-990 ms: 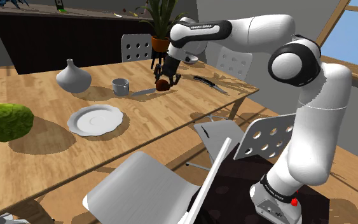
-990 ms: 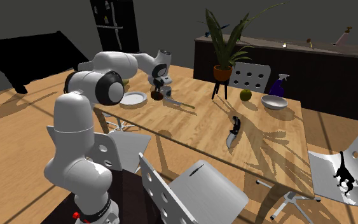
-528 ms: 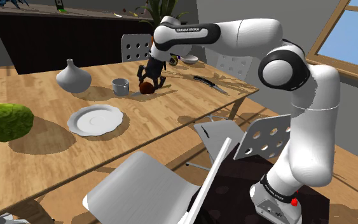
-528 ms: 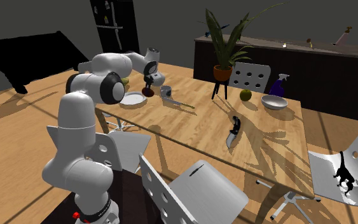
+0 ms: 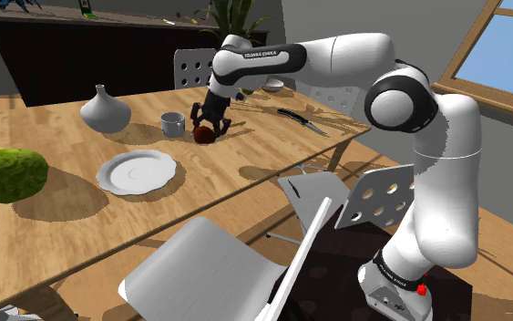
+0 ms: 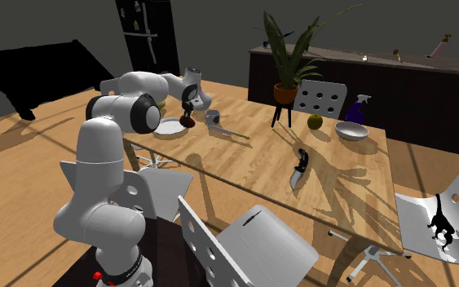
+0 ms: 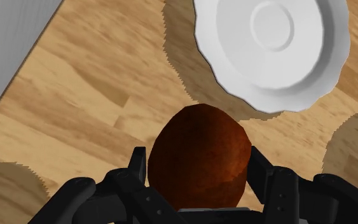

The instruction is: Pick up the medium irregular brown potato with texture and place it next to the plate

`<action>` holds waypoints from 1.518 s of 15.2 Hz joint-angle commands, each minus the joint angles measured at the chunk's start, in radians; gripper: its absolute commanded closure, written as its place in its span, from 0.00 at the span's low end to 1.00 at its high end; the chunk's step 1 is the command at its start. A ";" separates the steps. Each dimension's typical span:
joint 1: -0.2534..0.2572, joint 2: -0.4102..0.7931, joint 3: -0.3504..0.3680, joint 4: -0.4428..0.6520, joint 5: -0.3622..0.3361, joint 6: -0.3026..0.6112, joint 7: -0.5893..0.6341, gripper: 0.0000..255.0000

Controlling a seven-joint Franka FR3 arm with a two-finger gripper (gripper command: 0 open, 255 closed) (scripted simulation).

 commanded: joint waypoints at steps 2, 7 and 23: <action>0.000 0.014 0.002 -0.018 0.006 0.031 -0.011 1.00; 0.000 0.034 0.006 -0.053 0.017 0.084 -0.030 1.00; -0.002 0.084 0.016 -0.103 0.039 0.179 -0.068 1.00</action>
